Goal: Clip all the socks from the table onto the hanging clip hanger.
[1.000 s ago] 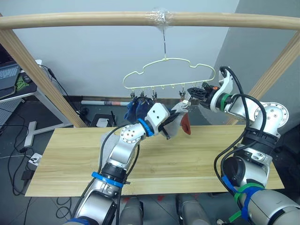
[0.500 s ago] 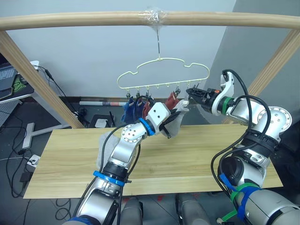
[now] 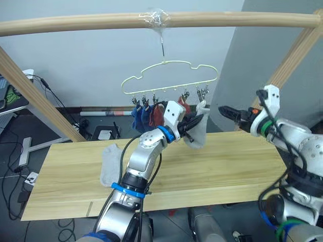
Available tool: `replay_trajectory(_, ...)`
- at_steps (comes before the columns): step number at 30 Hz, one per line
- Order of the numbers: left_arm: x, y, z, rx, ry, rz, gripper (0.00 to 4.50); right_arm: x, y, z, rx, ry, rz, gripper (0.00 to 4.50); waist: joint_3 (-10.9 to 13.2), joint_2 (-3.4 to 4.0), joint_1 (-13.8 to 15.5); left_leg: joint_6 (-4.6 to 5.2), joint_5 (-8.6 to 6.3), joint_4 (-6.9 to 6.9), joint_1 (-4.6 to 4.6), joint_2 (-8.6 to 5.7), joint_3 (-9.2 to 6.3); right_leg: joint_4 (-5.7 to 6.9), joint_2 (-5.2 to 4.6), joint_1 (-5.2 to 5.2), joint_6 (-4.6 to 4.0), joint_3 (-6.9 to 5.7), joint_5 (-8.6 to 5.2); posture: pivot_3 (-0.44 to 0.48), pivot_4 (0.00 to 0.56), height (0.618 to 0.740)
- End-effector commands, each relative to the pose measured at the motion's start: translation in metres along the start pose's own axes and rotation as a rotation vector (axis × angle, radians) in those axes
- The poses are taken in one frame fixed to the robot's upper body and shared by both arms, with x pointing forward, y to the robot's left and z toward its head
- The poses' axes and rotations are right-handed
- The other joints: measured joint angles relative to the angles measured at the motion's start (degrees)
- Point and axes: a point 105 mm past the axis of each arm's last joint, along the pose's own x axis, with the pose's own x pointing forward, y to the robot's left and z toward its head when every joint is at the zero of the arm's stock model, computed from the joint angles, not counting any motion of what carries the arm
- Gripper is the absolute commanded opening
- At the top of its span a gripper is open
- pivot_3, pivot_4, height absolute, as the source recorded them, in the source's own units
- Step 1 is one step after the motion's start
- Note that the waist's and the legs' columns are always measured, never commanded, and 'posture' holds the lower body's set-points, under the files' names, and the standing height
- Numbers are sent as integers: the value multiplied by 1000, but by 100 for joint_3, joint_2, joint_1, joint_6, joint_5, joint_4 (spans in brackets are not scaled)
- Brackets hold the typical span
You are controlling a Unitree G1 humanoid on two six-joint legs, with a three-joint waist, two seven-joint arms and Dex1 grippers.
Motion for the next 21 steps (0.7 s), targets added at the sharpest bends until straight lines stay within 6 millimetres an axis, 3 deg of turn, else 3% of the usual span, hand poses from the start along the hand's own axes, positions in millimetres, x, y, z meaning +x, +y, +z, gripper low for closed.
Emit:
replay_trajectory(1,3,0,4,-89,-14,-12,2191,-5,17,7,-53,-130,-5,4500,0,0,-62,0,0,0,1,0,0,1,0,0,0,0,0,-130,144,740)
replay_trajectory(9,-9,23,-14,-170,67,72,4451,-5,28,0,-197,-210,-37,4500,0,0,-173,-1,1,7,-1,0,0,-1,1,1,-3,3,-1,-136,146,740)
replay_trajectory(11,-16,28,-16,-149,86,79,4451,-4,33,-2,-221,-232,-30,4500,0,0,-181,-1,1,5,-1,0,-1,0,1,-1,-1,4,0,-136,146,740)
replay_trajectory(15,-36,37,-8,-58,99,94,4500,4,46,-5,-324,-277,-40,3594,0,0,-195,-1,0,3,0,0,1,1,1,-1,3,6,3,-115,151,740)
replay_trajectory(16,-46,38,4,27,94,77,4500,8,53,-5,-340,-300,-35,3253,0,0,-200,-1,1,3,0,0,0,2,1,-2,3,5,3,-98,154,740)
replay_trajectory(19,-59,35,19,139,94,46,4500,14,63,-3,-358,-340,-30,3253,0,0,-174,-1,1,-1,3,6,-2,8,7,-6,0,6,2,-80,158,740)
replay_trajectory(21,-70,36,36,194,81,40,4500,21,66,-1,-344,-368,-41,2960,1,-2,-131,-1,1,2,3,6,-3,7,6,-2,-3,5,1,-62,161,740)
